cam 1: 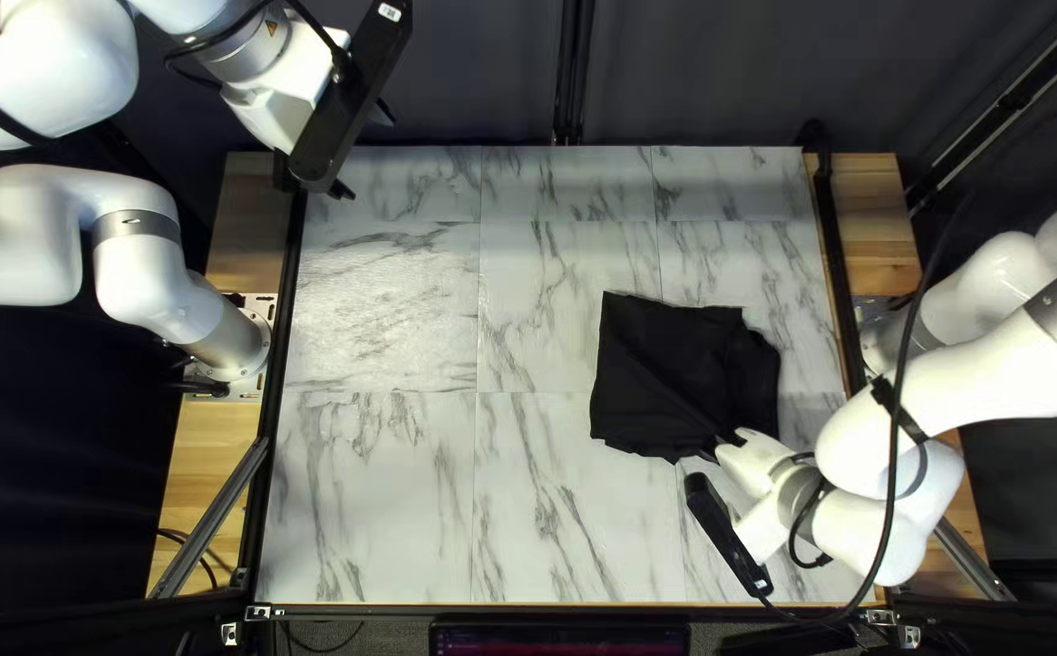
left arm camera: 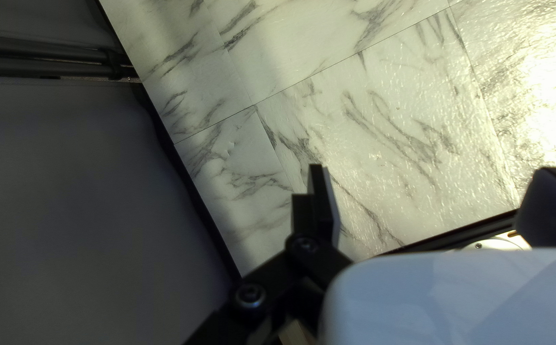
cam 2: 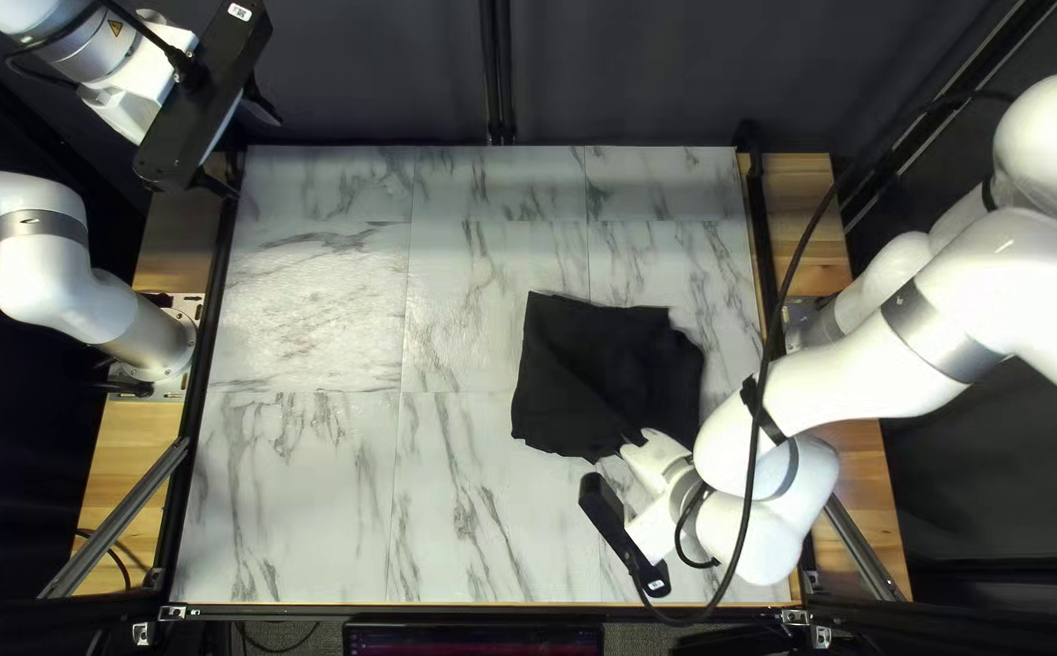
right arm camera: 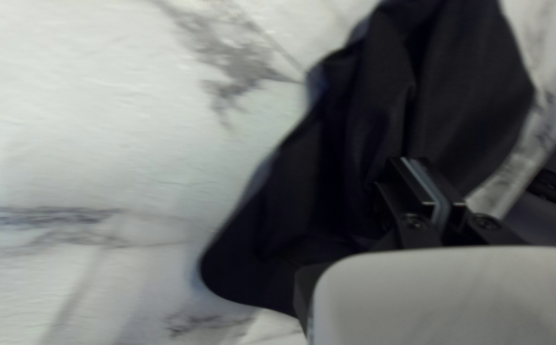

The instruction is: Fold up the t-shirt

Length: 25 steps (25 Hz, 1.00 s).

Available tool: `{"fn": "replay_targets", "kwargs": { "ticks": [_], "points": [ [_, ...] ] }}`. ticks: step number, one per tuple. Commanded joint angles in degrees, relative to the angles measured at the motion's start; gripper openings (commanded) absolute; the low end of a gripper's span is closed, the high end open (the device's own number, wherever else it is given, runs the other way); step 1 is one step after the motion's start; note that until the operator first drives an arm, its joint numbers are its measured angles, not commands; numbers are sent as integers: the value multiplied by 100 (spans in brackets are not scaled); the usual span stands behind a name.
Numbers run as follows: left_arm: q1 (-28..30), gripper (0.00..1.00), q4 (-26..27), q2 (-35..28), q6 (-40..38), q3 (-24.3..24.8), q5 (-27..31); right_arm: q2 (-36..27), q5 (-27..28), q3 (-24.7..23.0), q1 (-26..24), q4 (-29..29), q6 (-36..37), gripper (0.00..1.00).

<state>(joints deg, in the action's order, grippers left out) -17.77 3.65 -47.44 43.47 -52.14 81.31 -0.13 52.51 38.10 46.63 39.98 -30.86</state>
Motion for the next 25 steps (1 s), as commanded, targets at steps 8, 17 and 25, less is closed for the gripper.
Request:
{"fn": "replay_targets", "kwargs": {
  "ticks": [8,17,25],
  "points": [
    [0,100,0,0,0,0,0,-1280,1270,-62,-205,-360,939,0],
    [0,100,0,0,0,0,0,-1047,1330,-319,686,-977,102,0],
    [0,100,0,0,0,0,0,-426,-25,-722,533,-983,78,4]
  ]
}}
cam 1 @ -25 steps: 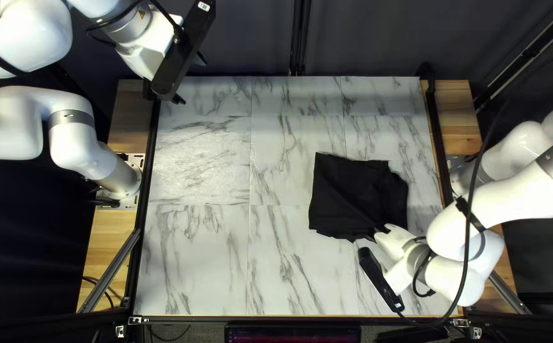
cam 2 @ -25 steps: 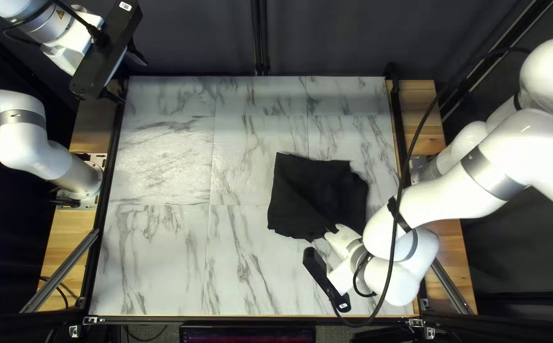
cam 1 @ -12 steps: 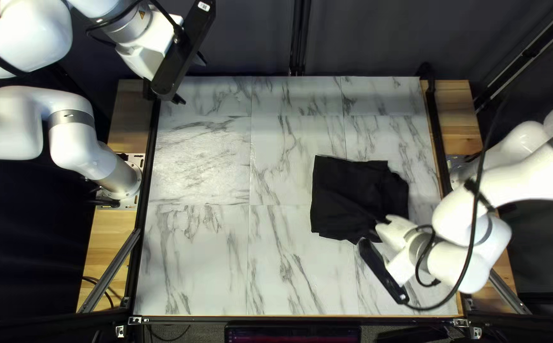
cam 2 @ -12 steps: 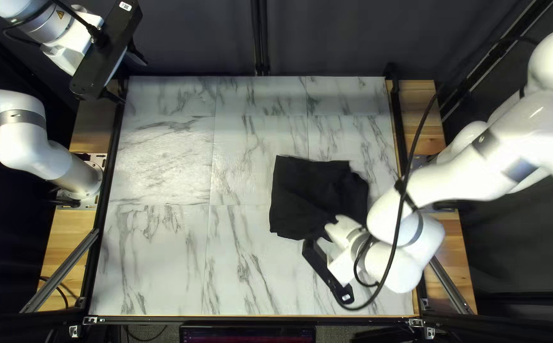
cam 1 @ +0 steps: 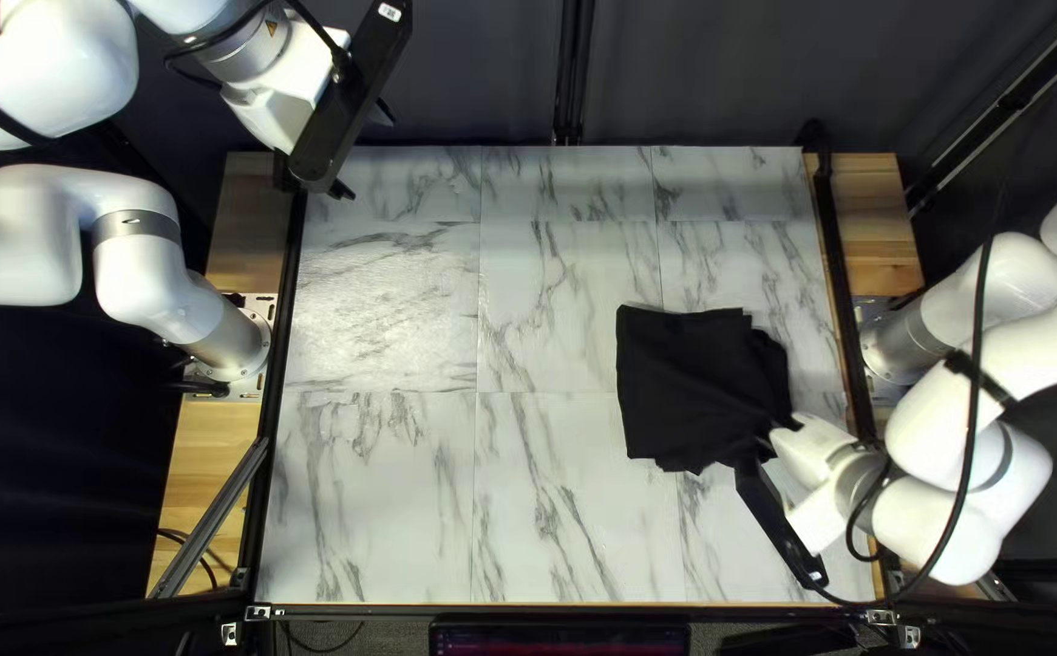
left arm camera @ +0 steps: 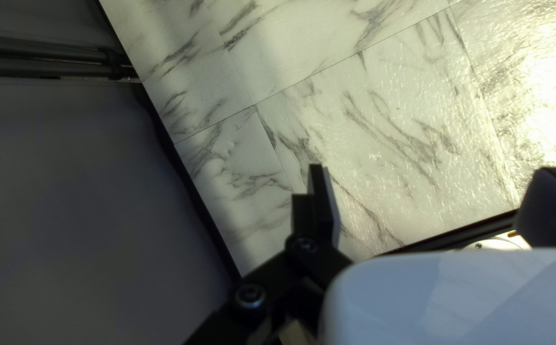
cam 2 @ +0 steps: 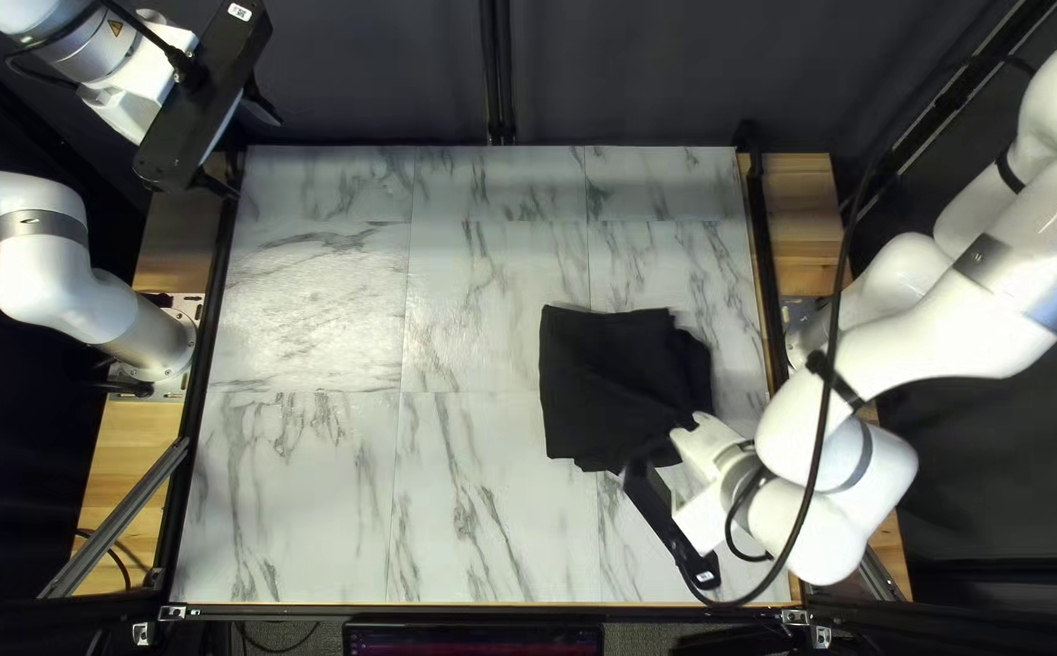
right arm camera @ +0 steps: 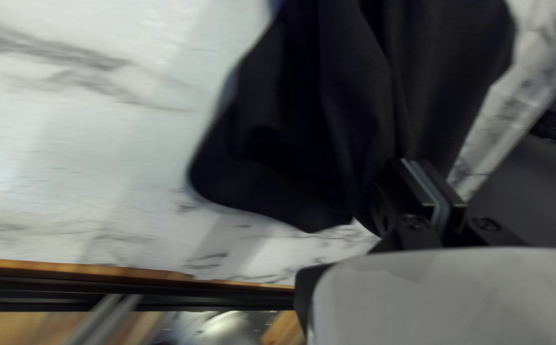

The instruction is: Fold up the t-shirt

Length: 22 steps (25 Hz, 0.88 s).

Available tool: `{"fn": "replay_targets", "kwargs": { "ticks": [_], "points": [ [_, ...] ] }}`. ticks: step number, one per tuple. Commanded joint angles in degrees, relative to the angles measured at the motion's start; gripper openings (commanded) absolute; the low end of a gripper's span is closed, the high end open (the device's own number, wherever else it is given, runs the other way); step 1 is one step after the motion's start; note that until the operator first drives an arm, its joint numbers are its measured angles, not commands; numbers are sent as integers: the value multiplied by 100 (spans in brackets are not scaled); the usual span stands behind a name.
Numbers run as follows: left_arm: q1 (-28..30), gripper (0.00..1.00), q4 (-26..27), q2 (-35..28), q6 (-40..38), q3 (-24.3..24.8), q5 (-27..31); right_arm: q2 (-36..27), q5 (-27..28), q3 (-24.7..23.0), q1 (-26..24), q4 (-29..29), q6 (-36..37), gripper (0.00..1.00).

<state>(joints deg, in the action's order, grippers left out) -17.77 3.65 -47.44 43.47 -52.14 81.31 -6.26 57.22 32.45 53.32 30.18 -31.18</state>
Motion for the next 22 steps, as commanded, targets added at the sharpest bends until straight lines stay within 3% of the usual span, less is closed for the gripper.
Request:
{"fn": "replay_targets", "kwargs": {
  "ticks": [1,2,10,13,18,22],
  "points": [
    [0,100,0,0,0,0,0,172,-589,-185,-205,-34,225,76],
    [0,100,0,0,0,0,0,92,-568,-191,-261,-68,321,100],
    [0,100,0,0,0,0,0,-1122,329,-83,-717,115,792,100],
    [0,100,0,0,0,0,0,-1891,348,-406,-1240,236,1284,100],
    [0,100,0,0,0,0,0,-3320,-285,-1369,-2685,-40,2570,100],
    [0,100,0,0,0,0,0,-3881,-919,-1875,-4008,-967,3913,100]
  ]
}}
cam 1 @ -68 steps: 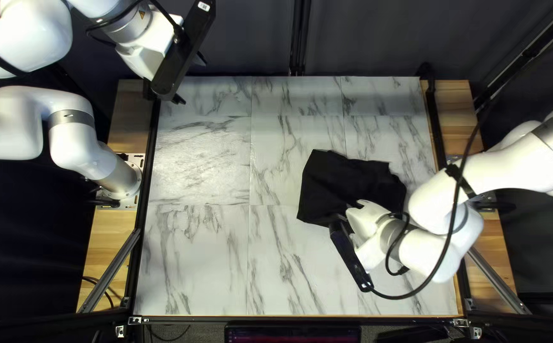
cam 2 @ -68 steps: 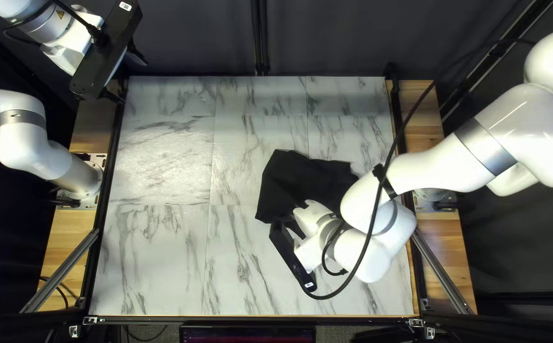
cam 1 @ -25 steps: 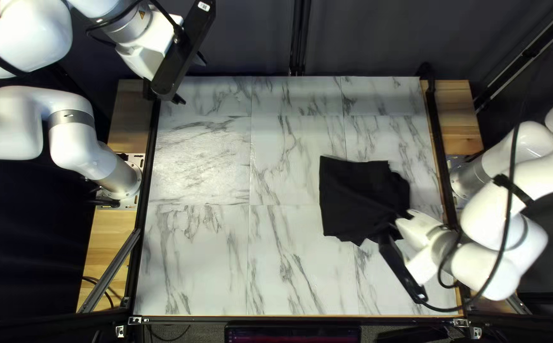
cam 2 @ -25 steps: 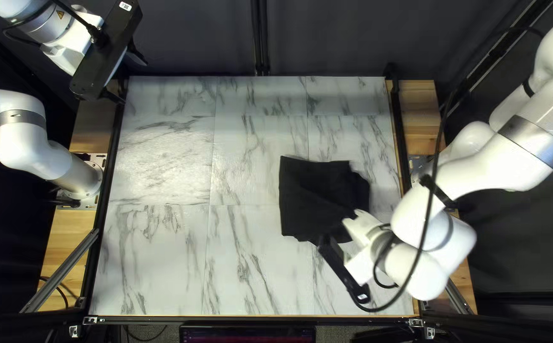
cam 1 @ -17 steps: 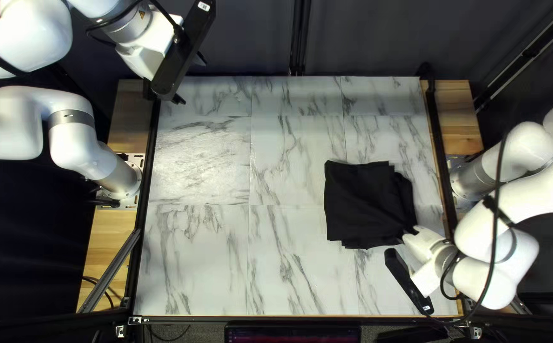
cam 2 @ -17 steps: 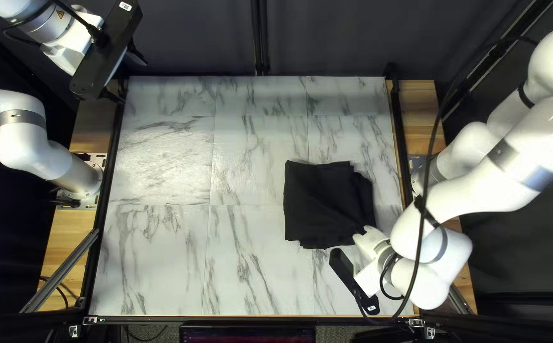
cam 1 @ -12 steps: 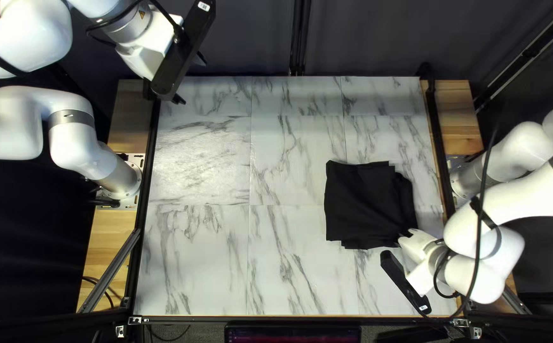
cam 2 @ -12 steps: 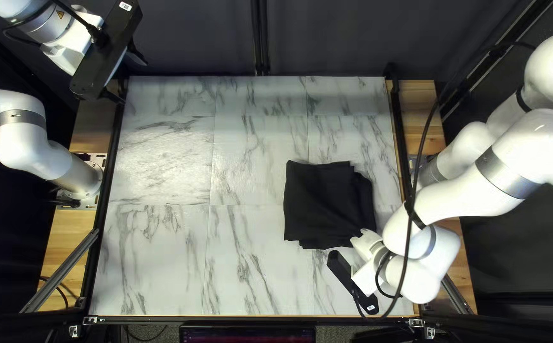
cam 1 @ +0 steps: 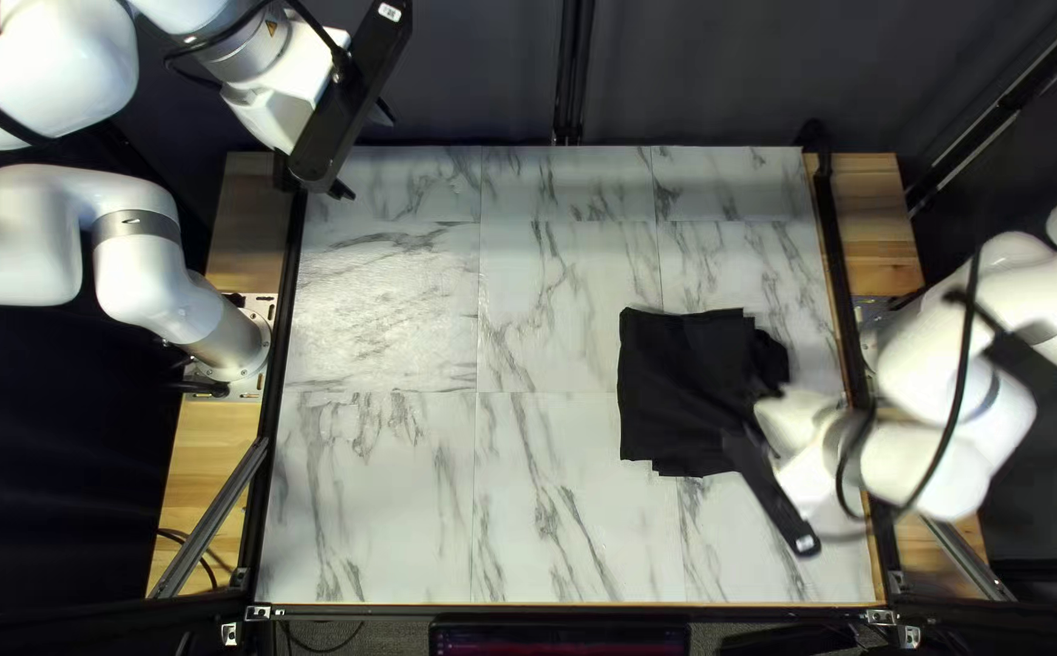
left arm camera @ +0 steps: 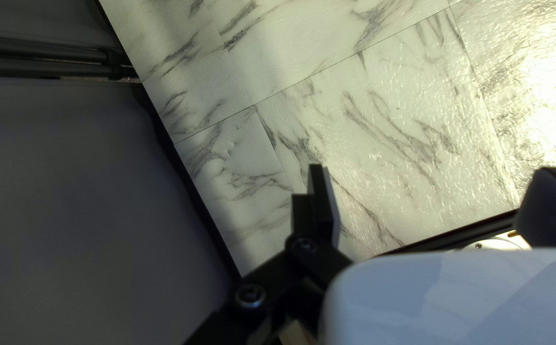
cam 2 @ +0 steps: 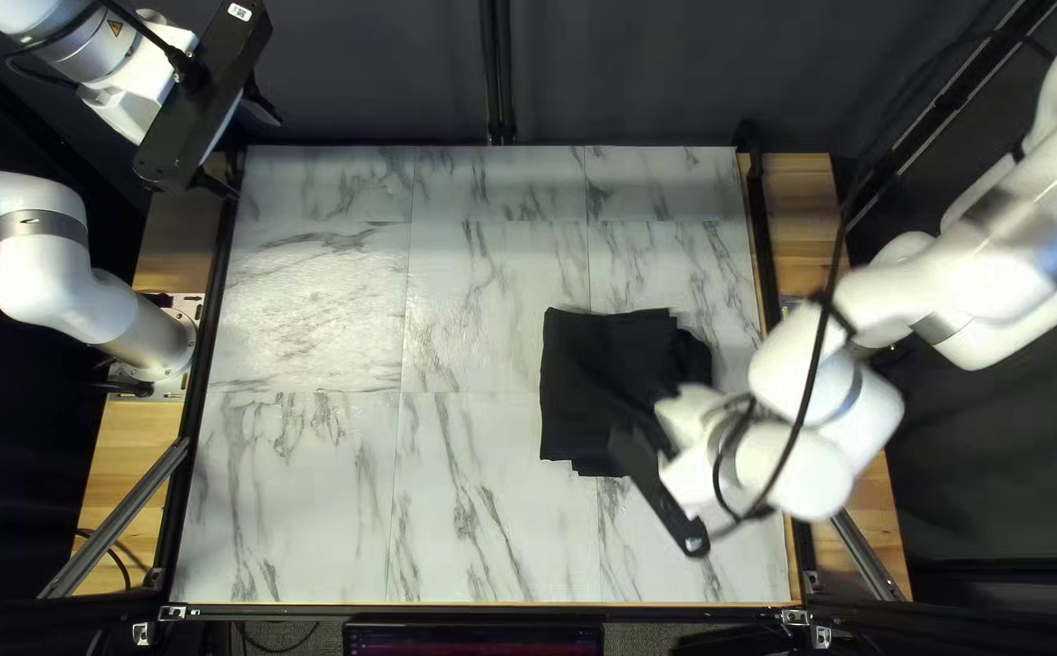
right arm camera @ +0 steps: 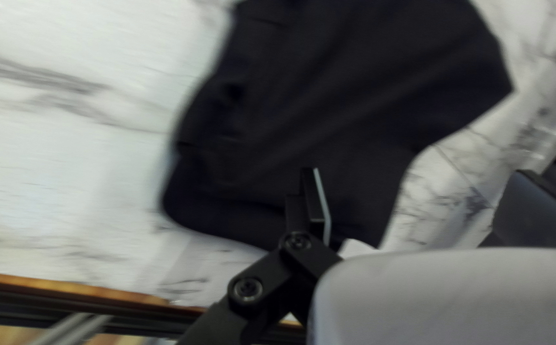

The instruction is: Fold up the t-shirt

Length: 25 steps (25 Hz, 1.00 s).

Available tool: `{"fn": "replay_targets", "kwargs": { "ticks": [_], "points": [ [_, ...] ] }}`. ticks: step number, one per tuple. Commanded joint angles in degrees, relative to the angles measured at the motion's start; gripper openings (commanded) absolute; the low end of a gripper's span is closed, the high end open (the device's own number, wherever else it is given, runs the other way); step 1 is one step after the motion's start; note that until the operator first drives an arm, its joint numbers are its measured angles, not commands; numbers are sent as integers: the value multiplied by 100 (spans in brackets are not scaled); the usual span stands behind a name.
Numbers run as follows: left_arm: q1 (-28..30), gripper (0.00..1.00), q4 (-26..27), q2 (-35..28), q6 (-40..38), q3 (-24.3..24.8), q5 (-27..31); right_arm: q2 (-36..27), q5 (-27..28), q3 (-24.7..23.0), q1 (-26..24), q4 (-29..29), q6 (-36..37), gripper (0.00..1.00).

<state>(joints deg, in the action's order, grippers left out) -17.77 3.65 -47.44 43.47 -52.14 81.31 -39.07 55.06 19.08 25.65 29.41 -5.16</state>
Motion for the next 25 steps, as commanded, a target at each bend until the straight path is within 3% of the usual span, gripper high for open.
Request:
{"fn": "replay_targets", "kwargs": {
  "ticks": [1,4,13,19,25],
  "points": [
    [0,100,0,0,0,0,0,-598,-811,-564,-1411,-1078,1503,100],
    [0,100,0,0,0,0,0,-407,-1111,-483,-1803,-1830,1961,100],
    [0,100,0,0,0,0,0,-406,-1122,-472,-1820,-1880,1964,100],
    [0,100,0,0,0,0,0,470,-519,173,-2724,-2492,2823,100],
    [0,100,0,0,0,0,0,1291,-27,499,-3226,-3001,2637,100]
  ]
}}
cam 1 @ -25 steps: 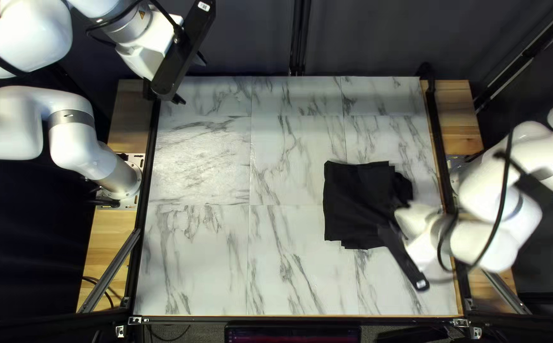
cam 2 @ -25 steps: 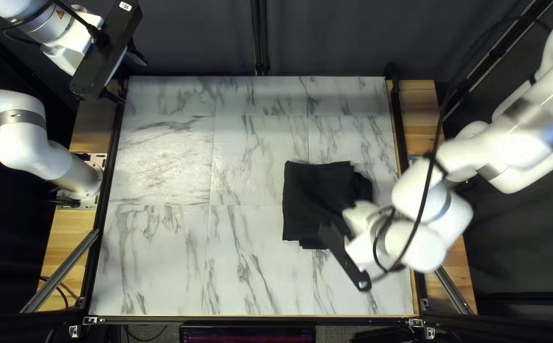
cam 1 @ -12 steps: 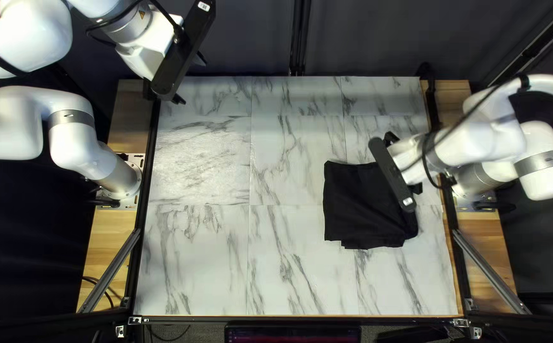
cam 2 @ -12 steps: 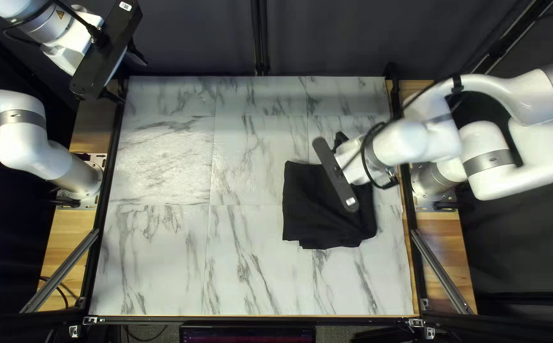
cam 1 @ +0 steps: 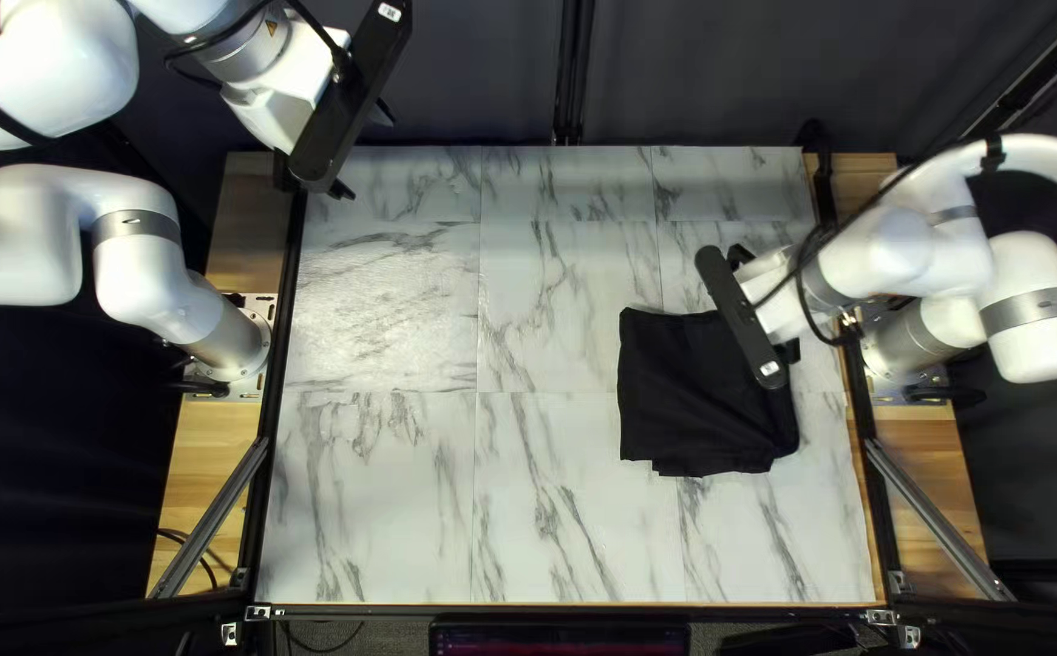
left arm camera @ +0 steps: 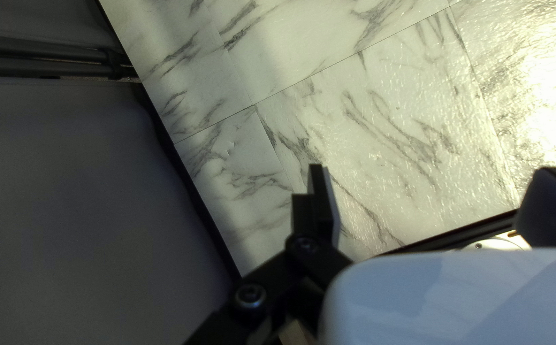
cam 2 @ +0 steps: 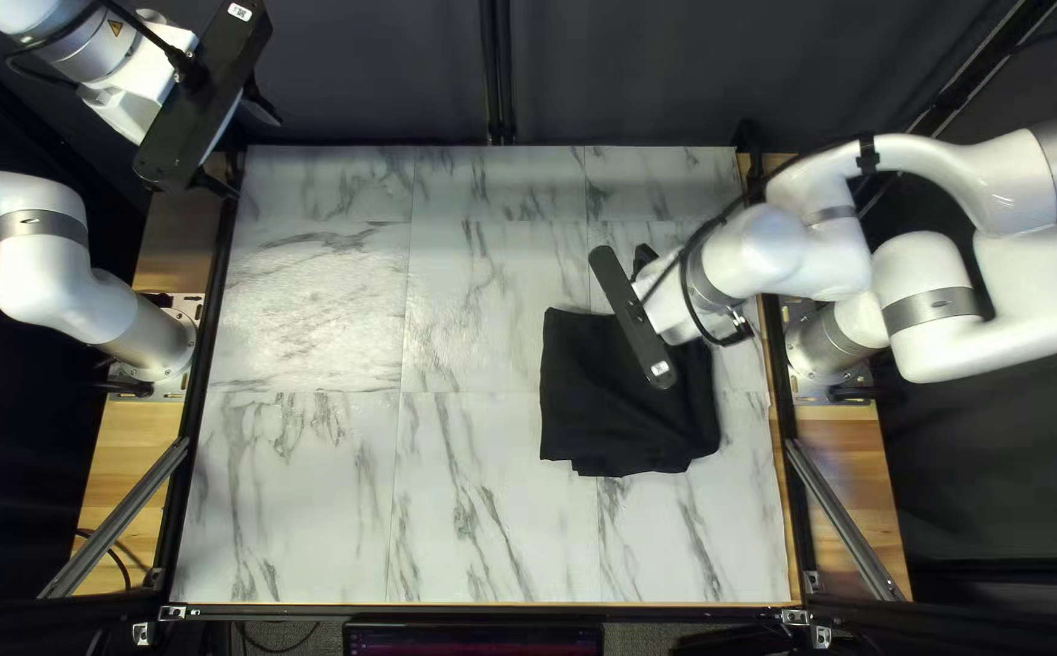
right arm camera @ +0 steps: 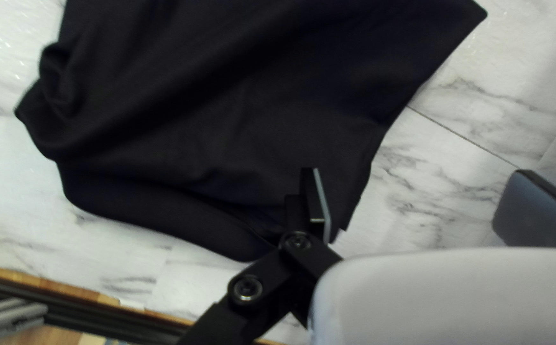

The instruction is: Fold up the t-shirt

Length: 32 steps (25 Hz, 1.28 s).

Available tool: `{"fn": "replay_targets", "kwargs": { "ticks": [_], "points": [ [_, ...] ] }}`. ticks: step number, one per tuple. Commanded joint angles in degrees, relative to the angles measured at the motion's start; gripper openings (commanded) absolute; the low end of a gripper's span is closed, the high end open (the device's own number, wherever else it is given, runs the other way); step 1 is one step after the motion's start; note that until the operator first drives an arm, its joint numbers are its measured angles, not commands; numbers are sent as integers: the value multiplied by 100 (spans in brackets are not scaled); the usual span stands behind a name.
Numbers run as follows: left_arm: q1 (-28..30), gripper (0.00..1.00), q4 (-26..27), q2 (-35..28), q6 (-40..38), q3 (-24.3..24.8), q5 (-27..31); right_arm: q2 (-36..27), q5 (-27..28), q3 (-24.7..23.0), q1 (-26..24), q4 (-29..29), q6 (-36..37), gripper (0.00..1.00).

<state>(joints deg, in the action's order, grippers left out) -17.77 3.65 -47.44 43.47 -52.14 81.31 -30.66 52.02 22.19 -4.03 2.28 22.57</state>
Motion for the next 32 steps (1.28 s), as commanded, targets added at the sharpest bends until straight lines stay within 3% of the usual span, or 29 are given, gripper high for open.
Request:
{"fn": "replay_targets", "kwargs": {
  "ticks": [1,6,7,9,10,14,17,18,19,20,26,32],
  "points": [
    [0,100,0,0,0,0,0,529,273,180,-290,-338,-161,100],
    [0,100,0,0,0,0,0,957,312,147,-475,-565,-398,100],
    [0,100,0,0,0,0,0,1020,298,109,-532,-648,-396,97],
    [0,100,0,0,0,0,0,1124,290,105,-581,-798,-346,76],
    [0,100,0,0,0,0,0,1188,284,121,-592,-876,-311,71],
    [0,100,0,0,0,0,0,1418,250,164,-698,-1122,-24,68],
    [0,100,0,0,0,0,0,1626,202,218,-809,-1273,283,55],
    [0,100,0,0,0,0,0,1673,196,238,-831,-1297,344,47],
    [0,100,0,0,0,0,0,1740,200,272,-866,-1335,449,30],
    [0,100,0,0,0,0,0,1775,207,293,-886,-1358,512,1],
    [0,100,0,0,0,0,0,1778,263,332,-895,-1383,574,0],
    [0,100,0,0,0,0,0,1192,582,203,-719,-1169,20,0]
  ]
}}
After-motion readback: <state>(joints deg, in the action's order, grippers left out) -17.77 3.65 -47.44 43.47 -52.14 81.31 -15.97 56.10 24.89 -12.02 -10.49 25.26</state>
